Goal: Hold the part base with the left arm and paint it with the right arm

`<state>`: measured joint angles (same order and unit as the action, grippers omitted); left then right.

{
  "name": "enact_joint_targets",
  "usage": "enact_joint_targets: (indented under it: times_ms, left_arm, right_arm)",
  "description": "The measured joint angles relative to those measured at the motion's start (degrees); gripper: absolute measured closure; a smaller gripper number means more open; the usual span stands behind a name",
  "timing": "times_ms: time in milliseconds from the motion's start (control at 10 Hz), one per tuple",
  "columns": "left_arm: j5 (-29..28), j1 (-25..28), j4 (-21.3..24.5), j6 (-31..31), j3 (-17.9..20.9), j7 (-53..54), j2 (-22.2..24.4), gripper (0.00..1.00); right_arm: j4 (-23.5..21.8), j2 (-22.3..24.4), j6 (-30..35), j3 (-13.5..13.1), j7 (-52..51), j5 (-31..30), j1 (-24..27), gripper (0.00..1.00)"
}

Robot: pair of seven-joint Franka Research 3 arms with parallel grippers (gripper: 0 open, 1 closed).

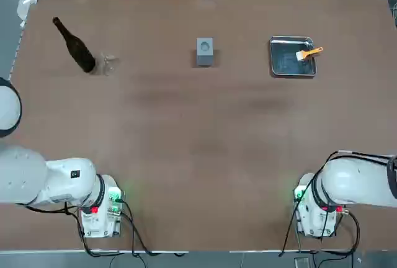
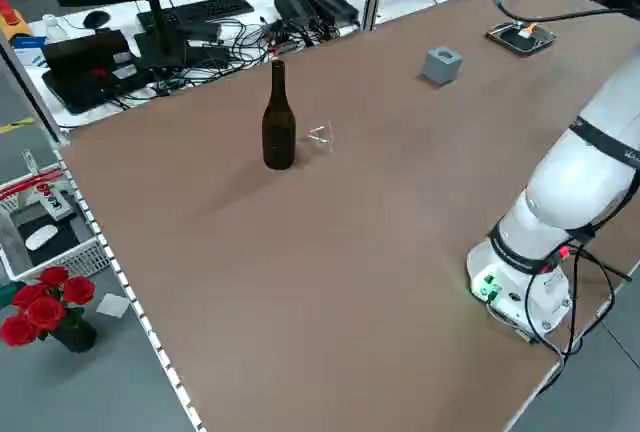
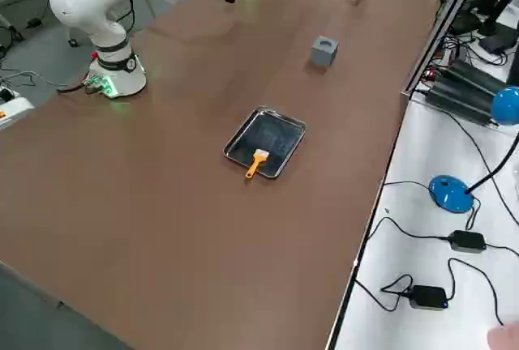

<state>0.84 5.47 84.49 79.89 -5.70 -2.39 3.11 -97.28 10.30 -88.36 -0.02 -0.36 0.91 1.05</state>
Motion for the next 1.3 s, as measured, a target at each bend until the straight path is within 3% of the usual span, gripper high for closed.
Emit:
enact_joint_targets:
  times_ms: [600,800,1000,1300]
  left_arm:
    - [0.00,-0.03,-0.12,0.12,0.00,-0.40,0.01,0.02]
    - [0.00,0.04,-0.51,0.16,0.03,-0.91,0.31,0.02]
    - [0.00,-0.18,-0.36,0.04,-0.22,-1.65,0.35,0.02]
    - [0.02,-0.90,0.08,-0.59,-4.08,-1.33,-0.78,0.02]
  right_arm:
    - [-0.21,0.36,0.09,-0.88,0.05,0.07,2.34,0.00]
    - [-0.45,0.36,0.09,-2.66,-3.45,0.19,3.33,0.00]
    - [-0.78,0.16,0.09,-6.27,-7.40,3.12,3.82,0.00]
    - [-1.33,-5.64,-0.50,-17.32,-20.38,13.64,4.34,0.00]
